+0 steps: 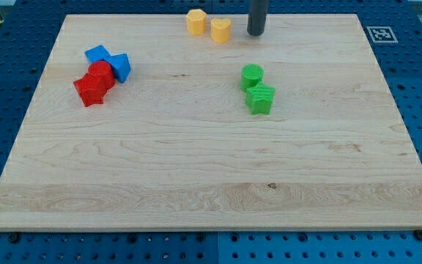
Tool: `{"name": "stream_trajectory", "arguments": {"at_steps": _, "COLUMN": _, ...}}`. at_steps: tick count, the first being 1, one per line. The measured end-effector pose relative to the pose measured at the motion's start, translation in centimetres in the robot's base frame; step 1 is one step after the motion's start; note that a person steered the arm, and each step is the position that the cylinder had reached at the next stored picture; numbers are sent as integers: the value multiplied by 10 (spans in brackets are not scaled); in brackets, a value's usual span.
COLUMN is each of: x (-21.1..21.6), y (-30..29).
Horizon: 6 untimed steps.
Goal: Push the yellow blocks to the top center
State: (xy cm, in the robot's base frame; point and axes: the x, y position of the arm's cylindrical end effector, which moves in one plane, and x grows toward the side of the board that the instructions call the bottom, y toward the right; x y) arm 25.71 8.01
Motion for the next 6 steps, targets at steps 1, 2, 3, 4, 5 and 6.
{"name": "stream_trajectory", "arguments": {"at_steps": 1, "x": 7, "y": -6}}
{"name": "stream_trajectory", "arguments": {"at_steps": 2, "x": 7, "y": -35}}
{"name": "stream_trajectory", "arguments": {"at_steps": 3, "x": 5, "y": -56}}
{"name": "stream_trajectory", "arguments": {"at_steps": 4, "x": -5, "y": -55}}
{"name": "stream_trajectory", "arguments": {"at_steps": 5, "x": -5, "y": -47}}
{"name": "stream_trajectory", "arguments": {"at_steps": 6, "x": 26, "y": -12}}
